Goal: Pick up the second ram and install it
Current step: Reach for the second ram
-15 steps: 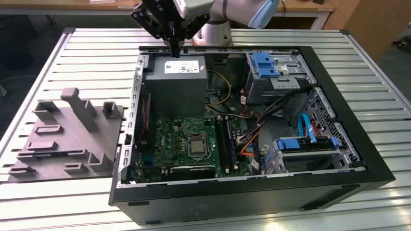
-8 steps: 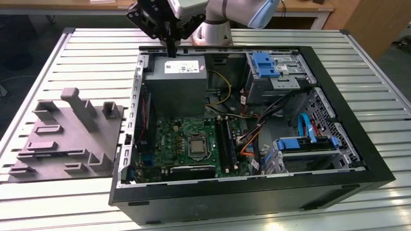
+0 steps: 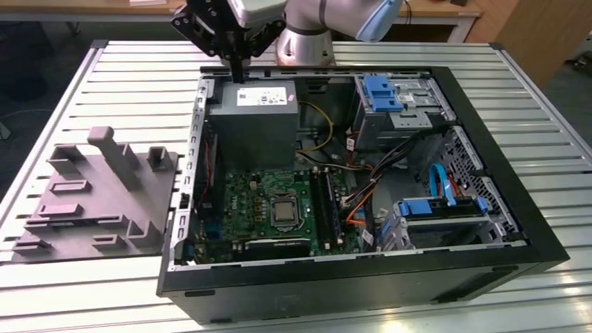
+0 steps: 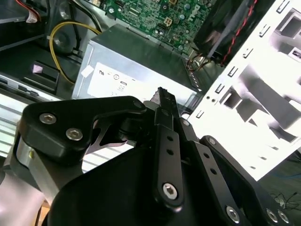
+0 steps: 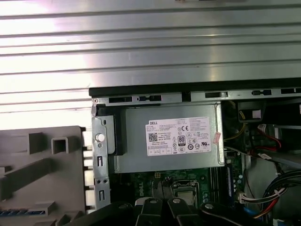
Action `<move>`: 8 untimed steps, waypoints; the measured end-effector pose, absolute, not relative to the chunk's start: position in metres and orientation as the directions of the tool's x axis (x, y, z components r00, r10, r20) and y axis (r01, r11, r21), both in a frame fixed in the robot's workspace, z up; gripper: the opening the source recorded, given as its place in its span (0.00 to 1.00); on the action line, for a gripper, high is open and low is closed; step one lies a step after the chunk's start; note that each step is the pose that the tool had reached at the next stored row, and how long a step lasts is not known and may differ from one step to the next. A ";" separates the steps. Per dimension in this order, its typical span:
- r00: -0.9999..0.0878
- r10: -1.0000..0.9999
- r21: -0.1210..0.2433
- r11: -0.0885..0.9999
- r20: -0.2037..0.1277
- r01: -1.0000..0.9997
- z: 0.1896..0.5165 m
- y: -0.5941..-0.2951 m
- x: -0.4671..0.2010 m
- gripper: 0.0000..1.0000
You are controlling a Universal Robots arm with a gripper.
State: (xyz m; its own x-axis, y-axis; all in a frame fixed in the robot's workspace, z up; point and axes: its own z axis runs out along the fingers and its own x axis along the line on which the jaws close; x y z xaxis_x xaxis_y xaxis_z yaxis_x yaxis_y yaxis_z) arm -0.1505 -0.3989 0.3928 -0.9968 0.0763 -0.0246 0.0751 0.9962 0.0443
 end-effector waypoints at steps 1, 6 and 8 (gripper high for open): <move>-0.997 0.076 0.044 0.996 -0.025 0.075 0.393 -0.399 -0.152 0.10; -0.997 0.076 0.044 0.996 -0.025 0.075 0.393 -0.399 -0.158 0.10; -0.997 0.076 0.044 0.996 -0.025 0.075 0.392 -0.399 -0.161 0.10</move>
